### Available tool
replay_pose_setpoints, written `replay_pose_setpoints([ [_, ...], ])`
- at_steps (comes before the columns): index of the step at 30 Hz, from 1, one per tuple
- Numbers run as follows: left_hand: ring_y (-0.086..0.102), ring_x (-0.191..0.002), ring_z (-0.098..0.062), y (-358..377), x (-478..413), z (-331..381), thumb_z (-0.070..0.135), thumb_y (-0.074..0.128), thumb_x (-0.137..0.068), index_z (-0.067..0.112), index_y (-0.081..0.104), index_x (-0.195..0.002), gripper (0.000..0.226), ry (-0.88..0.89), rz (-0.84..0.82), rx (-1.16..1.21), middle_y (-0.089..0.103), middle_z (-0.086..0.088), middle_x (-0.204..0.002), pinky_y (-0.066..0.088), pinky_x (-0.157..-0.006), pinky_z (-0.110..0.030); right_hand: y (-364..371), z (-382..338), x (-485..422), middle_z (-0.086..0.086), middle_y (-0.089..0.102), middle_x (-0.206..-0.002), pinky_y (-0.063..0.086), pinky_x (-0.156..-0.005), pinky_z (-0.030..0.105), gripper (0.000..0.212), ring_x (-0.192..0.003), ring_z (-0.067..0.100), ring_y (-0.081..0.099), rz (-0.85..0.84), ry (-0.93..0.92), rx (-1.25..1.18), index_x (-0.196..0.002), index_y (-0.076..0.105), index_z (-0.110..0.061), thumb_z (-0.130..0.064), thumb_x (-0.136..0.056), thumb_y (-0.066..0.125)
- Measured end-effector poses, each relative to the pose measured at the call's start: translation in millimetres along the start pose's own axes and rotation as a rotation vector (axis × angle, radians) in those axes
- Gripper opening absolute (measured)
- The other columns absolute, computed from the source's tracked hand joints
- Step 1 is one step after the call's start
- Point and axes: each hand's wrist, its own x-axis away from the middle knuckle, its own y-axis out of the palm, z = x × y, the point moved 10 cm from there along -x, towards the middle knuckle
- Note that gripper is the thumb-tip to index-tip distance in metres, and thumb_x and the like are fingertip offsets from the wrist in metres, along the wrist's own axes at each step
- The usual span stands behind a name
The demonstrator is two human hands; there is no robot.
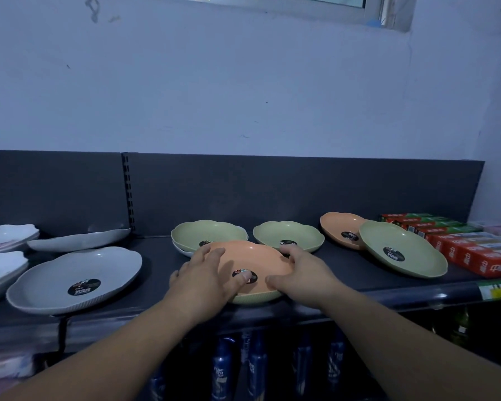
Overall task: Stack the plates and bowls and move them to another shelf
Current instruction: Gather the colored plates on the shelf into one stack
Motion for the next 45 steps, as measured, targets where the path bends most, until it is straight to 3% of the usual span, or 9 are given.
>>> replay_pose_setpoints([
  [5, 0.027, -0.141, -0.022, -8.4, -4.8, 0.7, 0.070, 0.043, -0.082, 0.032, 0.030, -0.145, 0.075, 0.027, 0.053, 0.007, 0.019, 0.004, -0.157, 0.025, -0.114, -0.042, -4.8, 0.2, -1.2, -0.003, 0.055, -0.137, 0.042, -0.100, 0.027, 0.071, -0.123, 0.017, 0.052, 0.020, 0.009, 0.017, -0.143, 0.044, -0.027, -0.036, -0.078, 0.071],
  [10, 0.028, -0.141, -0.020, -23.3, -20.1, 15.3, 0.066, 0.039, -0.086, 0.031, 0.033, -0.144, 0.068, 0.082, 0.087, -0.004, 0.021, 0.003, -0.157, 0.025, -0.114, -0.039, -15.9, 3.1, -3.8, 0.000, 0.049, -0.142, 0.043, -0.091, 0.025, 0.072, -0.124, 0.019, 0.050, 0.065, 0.043, 0.016, -0.146, 0.041, -0.030, -0.037, -0.081, 0.070],
  [16, 0.030, -0.140, -0.017, -23.7, -43.6, 41.0, 0.060, 0.047, -0.087, 0.026, 0.035, -0.144, 0.067, 0.179, 0.047, 0.053, 0.026, 0.002, -0.154, 0.027, -0.114, -0.038, -31.3, 13.7, -6.1, 0.000, 0.048, -0.145, 0.037, -0.098, 0.026, 0.068, -0.133, 0.019, 0.044, 0.138, 0.089, 0.024, -0.144, 0.043, -0.029, -0.038, -0.083, 0.070],
  [23, 0.040, -0.132, -0.014, -1.1, -69.5, 66.7, 0.050, 0.060, -0.084, 0.024, 0.043, -0.140, 0.064, 0.249, -0.064, 0.118, 0.040, 0.002, -0.146, 0.031, -0.104, -0.024, -45.0, 55.8, -16.3, 0.000, 0.052, -0.141, 0.036, -0.099, 0.024, 0.068, -0.131, 0.017, 0.046, 0.191, 0.193, -0.049, -0.143, 0.046, -0.026, -0.038, -0.082, 0.073],
  [30, 0.048, -0.126, -0.019, 15.4, -108.8, 83.4, 0.053, 0.062, -0.081, 0.025, 0.044, -0.139, 0.066, 0.190, -0.105, 0.081, 0.043, 0.001, -0.144, 0.037, -0.099, -0.026, -49.0, 94.9, -55.6, -0.003, 0.056, -0.138, 0.039, -0.103, 0.026, 0.065, -0.127, 0.016, 0.051, 0.140, 0.239, -0.107, -0.140, 0.051, -0.025, -0.038, -0.080, 0.073],
  [37, 0.047, -0.126, -0.021, 40.6, -142.0, 89.5, 0.051, 0.062, -0.083, 0.027, 0.037, -0.143, 0.070, 0.103, -0.167, -0.027, 0.046, 0.000, -0.142, 0.038, -0.106, -0.033, -40.3, 110.7, -112.6, 0.002, 0.047, -0.146, 0.040, -0.104, 0.027, 0.076, -0.130, 0.020, 0.048, -0.012, 0.226, -0.106, -0.150, 0.035, -0.019, -0.038, -0.084, 0.067],
  [39, 0.048, -0.126, -0.020, 43.1, -146.1, 90.0, 0.051, 0.062, -0.082, 0.027, 0.037, -0.143, 0.070, 0.096, -0.153, -0.053, 0.046, 0.000, -0.143, 0.039, -0.106, -0.033, -30.7, 113.4, -124.8, 0.006, 0.049, -0.143, 0.044, -0.104, 0.033, 0.083, -0.123, 0.022, 0.053, -0.026, 0.234, -0.149, -0.151, 0.033, -0.018, -0.042, -0.079, 0.068],
  [42, 0.053, -0.121, -0.019, 50.4, -153.2, 89.6, 0.049, 0.064, -0.082, 0.025, 0.040, -0.142, 0.069, 0.068, -0.145, -0.058, 0.050, 0.001, -0.139, 0.042, -0.102, -0.031, -16.0, 128.7, -146.2, 0.010, 0.061, -0.119, 0.054, -0.095, 0.046, 0.099, -0.091, 0.021, 0.057, -0.022, 0.269, -0.332, -0.150, 0.031, -0.015, -0.047, -0.066, 0.071],
  [45, 0.056, -0.116, -0.018, 52.5, -157.3, 88.7, 0.047, 0.066, -0.081, 0.027, 0.046, -0.138, 0.064, 0.061, -0.130, -0.072, 0.054, 0.002, -0.134, 0.044, -0.098, -0.029, -6.4, 130.9, -150.1, 0.013, 0.064, -0.102, 0.057, -0.085, 0.044, 0.076, -0.078, 0.024, 0.059, -0.061, 0.323, -0.565, -0.151, 0.028, -0.010, -0.018, -0.086, 0.067],
])
